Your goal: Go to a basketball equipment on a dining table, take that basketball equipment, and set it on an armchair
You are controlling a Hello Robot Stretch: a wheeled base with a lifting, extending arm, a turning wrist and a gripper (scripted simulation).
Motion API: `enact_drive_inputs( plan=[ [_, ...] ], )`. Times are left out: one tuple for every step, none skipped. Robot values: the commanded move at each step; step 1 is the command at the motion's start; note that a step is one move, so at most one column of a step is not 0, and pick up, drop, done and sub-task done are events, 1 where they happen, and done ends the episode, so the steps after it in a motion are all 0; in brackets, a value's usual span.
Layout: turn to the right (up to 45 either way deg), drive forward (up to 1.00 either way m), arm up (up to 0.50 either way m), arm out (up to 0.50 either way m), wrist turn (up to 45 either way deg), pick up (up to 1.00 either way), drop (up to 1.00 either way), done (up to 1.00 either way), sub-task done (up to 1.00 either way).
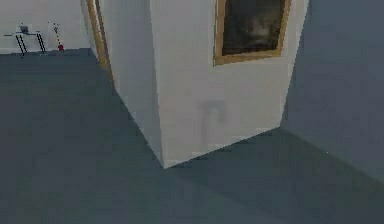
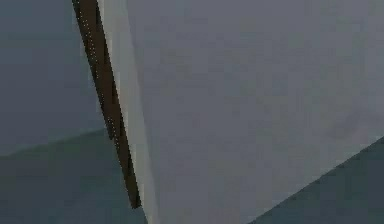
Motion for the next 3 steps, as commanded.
enact_drive_inputs(
  plan=[
    [36.0, 0.00, 0.00, 0.00, 0.0, 0.00, 0.00, 0.00, 0.00],
    [0.0, 0.80, 0.00, 0.00, 0.0, 0.00, 0.00, 0.00, 0.00],
    [30.0, 0.00, 0.00, 0.00, 0.0, 0.00, 0.00, 0.00, 0.00]
  ],
)
